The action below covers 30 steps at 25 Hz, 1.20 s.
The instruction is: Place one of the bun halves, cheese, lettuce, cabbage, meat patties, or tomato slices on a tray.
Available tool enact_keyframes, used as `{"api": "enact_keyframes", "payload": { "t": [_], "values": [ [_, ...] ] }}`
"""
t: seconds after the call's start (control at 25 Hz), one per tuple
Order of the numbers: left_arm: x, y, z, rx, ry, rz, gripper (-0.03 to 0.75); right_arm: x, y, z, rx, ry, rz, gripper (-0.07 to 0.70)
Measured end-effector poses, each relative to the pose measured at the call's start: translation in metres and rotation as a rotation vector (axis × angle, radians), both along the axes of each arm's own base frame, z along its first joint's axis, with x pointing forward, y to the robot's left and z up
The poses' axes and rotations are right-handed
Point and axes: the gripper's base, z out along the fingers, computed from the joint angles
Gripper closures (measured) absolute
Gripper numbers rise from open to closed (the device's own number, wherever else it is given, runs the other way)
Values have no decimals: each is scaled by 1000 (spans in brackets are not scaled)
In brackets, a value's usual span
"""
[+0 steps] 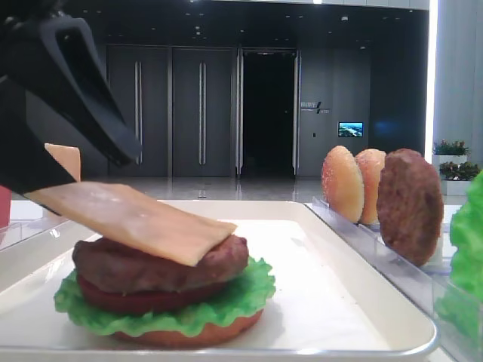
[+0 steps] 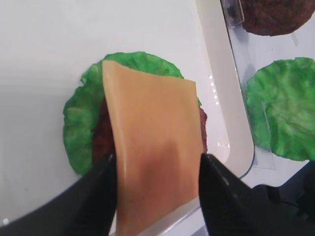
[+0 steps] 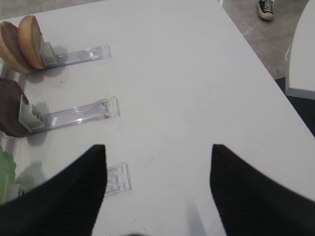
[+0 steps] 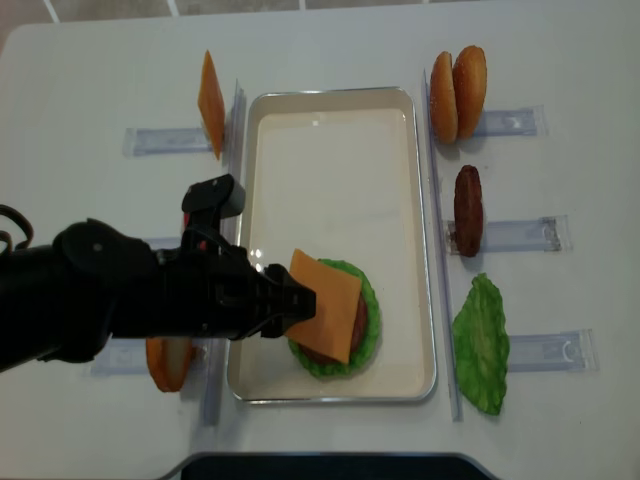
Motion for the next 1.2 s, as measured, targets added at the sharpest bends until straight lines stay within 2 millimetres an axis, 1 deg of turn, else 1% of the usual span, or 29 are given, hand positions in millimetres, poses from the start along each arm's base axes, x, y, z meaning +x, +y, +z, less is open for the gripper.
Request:
{"api": "enact_keyframes", "payload": {
  "t": [0.32,0.6,0.84,0.96,1.2],
  "values": [
    [2,3,-1,38,-26,-13,296,0,0,0,0,0,0,171],
    [12,19,-2,58,-23,47,296,0,0,0,0,0,0,171],
    [16,27,-2,65,-17,56,296,0,0,0,0,0,0,171],
    [22,30,2,59,-23,53,296,0,0,0,0,0,0,171],
    [37,33,17,52,-62,36,296,0,0,0,0,0,0,171]
  ]
}}
